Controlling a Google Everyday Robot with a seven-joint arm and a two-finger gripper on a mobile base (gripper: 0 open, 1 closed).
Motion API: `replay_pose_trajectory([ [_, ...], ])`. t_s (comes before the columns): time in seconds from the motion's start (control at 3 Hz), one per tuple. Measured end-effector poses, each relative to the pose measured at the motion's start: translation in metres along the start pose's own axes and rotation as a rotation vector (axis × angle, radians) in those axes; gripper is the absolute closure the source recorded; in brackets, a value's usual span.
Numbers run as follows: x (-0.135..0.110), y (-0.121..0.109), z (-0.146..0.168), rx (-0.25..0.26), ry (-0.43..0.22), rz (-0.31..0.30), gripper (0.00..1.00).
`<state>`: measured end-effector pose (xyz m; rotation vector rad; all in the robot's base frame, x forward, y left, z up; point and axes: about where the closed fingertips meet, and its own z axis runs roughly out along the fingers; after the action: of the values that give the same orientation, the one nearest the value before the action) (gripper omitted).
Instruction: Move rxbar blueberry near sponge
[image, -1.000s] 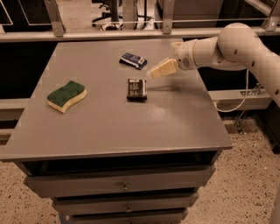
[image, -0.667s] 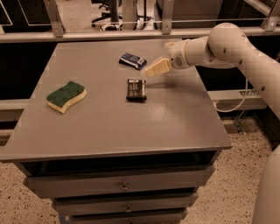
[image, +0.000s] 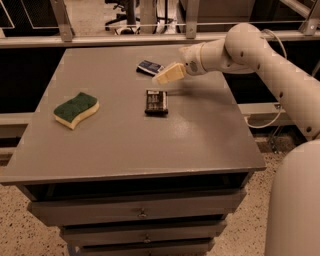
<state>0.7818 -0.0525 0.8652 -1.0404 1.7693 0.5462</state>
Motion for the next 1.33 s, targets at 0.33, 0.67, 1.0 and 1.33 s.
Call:
replay_pose_trajectory([
  [0.33, -0.002, -0.003, 0.021, -0.021, 0.013, -0.004, 0.0],
  [0.67, -0.003, -0.005, 0.032, -0.031, 0.02, -0.007, 0.0],
  [1.0, -0.002, -0.009, 0.043, -0.041, 0.039, 0.0, 0.18],
  [1.33, 0.001, -0.011, 0.052, -0.048, 0.067, 0.011, 0.41],
])
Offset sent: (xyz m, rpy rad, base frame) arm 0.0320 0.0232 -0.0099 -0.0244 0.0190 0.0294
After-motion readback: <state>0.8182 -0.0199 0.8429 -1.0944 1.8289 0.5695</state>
